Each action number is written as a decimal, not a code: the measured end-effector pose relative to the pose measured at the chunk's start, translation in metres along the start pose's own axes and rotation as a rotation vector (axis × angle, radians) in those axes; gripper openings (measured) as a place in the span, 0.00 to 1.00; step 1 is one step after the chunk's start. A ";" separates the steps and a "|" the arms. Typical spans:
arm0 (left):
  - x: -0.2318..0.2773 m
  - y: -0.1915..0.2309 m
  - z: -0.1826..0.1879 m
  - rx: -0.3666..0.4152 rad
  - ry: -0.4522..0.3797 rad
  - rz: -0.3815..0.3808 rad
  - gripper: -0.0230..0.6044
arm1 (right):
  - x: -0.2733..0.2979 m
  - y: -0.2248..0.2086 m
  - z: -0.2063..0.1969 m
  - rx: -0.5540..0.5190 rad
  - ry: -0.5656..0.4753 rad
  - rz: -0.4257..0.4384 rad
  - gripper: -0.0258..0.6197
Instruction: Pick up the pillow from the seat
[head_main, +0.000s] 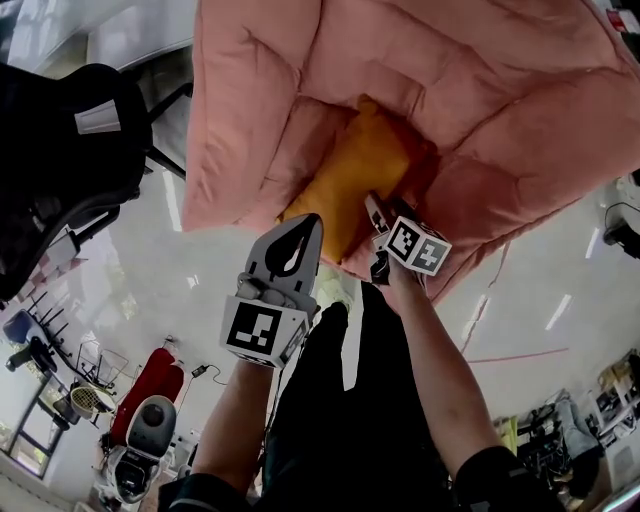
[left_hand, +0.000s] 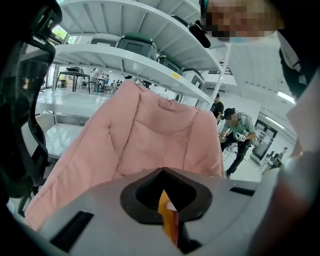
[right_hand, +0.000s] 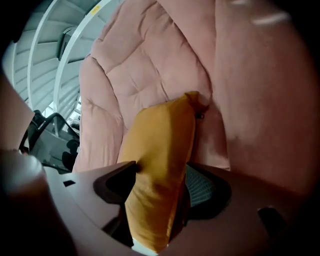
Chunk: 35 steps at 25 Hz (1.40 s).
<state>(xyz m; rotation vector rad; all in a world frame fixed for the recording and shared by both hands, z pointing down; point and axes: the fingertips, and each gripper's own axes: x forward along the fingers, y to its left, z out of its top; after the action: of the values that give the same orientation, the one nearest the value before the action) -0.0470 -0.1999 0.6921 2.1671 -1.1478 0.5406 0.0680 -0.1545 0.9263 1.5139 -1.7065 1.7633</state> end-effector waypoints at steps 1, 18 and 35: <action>0.000 -0.001 -0.001 -0.001 0.006 -0.002 0.04 | 0.004 -0.002 -0.001 0.008 0.003 0.005 0.49; -0.017 0.001 -0.006 -0.021 0.002 0.021 0.04 | 0.013 0.026 0.002 -0.031 0.065 0.102 0.21; -0.111 -0.009 0.043 0.000 -0.130 0.089 0.04 | -0.106 0.130 0.035 -0.333 -0.048 0.198 0.15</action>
<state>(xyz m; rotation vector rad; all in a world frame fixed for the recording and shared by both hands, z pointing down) -0.0966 -0.1606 0.5911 2.1857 -1.3194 0.4427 0.0305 -0.1722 0.7600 1.2906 -2.1119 1.4398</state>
